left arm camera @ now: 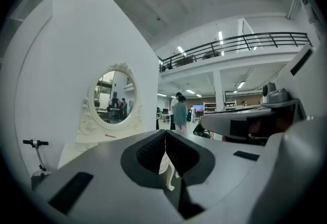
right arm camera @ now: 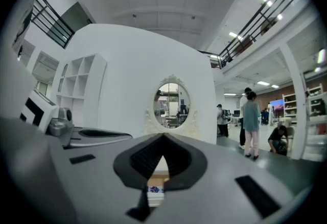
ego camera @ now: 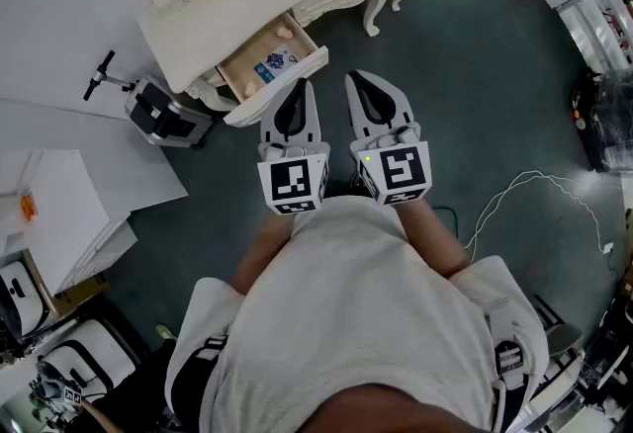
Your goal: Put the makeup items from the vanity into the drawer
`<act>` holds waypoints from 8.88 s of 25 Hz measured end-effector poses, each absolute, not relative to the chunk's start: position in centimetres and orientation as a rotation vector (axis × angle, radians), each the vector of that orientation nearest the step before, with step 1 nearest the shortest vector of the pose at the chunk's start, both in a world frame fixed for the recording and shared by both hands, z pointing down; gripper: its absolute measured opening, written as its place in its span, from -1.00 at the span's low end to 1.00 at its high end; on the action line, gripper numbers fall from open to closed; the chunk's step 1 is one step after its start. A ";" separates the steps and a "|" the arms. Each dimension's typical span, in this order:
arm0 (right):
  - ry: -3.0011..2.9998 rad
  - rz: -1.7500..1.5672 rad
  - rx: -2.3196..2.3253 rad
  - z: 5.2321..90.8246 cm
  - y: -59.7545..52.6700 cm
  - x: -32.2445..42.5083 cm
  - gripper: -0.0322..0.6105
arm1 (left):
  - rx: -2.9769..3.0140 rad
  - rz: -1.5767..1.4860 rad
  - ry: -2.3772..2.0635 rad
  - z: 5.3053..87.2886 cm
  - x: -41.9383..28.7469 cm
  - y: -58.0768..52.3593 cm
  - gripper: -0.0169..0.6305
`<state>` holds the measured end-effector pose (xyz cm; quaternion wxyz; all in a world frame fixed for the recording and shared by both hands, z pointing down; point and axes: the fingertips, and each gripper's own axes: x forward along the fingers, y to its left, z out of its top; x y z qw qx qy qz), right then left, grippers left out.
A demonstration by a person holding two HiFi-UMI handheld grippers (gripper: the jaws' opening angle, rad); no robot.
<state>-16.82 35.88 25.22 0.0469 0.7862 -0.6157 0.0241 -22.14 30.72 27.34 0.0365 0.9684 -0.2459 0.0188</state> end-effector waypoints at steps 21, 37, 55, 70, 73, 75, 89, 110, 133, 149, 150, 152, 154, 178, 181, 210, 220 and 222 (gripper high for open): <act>-1.838 0.160 2.409 27.9 34.0 -18.5 -0.85 | 2.923 0.092 -0.674 29.7 -23.3 28.9 -0.93; -2.035 0.185 2.241 29.5 27.7 -8.5 -0.85 | 2.873 0.171 -0.877 31.9 -13.9 23.5 -0.93; -2.176 0.276 2.099 31.8 23.7 2.8 -0.85 | 2.804 0.348 -1.049 33.9 -4.2 20.5 -0.93; -2.179 0.278 2.017 33.0 14.4 4.6 -0.85 | 2.744 0.317 -1.082 35.5 -2.7 11.1 -0.93; -2.182 0.280 1.990 33.2 12.1 4.4 -0.85 | 2.722 0.306 -1.102 35.6 -3.3 8.8 -0.93; -2.191 0.278 1.962 33.2 10.4 4.1 -0.86 | 2.705 0.293 -1.126 35.4 -3.8 7.2 -0.93; -2.262 0.303 1.679 35.5 0.4 0.3 -0.85 | 2.553 0.284 -1.254 37.4 -8.7 -0.1 -0.93; -2.422 0.464 1.256 44.5 -14.0 1.9 -0.85 | 2.187 0.471 -1.445 46.5 -6.2 -8.0 -0.93; -2.372 0.443 1.284 49.6 -26.6 3.5 -0.85 | 2.060 0.560 -1.467 51.1 -3.7 -14.4 -0.92; -2.158 0.390 1.242 52.4 -33.7 2.8 -0.74 | 2.009 0.515 -1.487 52.0 -4.2 -16.5 -0.92; -2.146 0.389 1.222 52.7 -33.8 2.6 -0.63 | 2.004 0.512 -1.493 52.0 -4.4 -16.5 -0.93; -2.110 0.375 1.203 53.5 -34.1 2.6 -0.59 | 2.000 0.507 -1.504 51.8 -4.7 -16.5 -0.93; -2.073 0.359 1.202 54.2 -34.4 2.8 -0.59 | 2.001 0.502 -1.511 51.6 -5.1 -16.7 -0.93; -2.066 0.373 1.233 54.3 -32.6 2.6 -0.75 | 2.033 0.493 -1.511 50.4 -6.1 -15.8 -0.92; -2.078 0.373 1.239 53.8 -31.9 2.5 -0.75 | 2.043 0.492 -1.505 50.2 -6.0 -15.6 -0.93; -2.180 0.314 1.312 48.4 -20.5 0.5 -0.75 | 2.169 0.459 -1.434 47.7 -6.9 -11.6 -0.93; -2.177 0.313 1.364 47.3 -15.3 -0.9 -0.75 | 2.205 0.445 -1.392 47.4 -8.3 -8.9 -0.93; -2.172 0.313 1.372 47.1 -14.4 -1.3 -0.75 | 2.210 0.440 -1.384 47.2 -8.7 -8.4 -0.93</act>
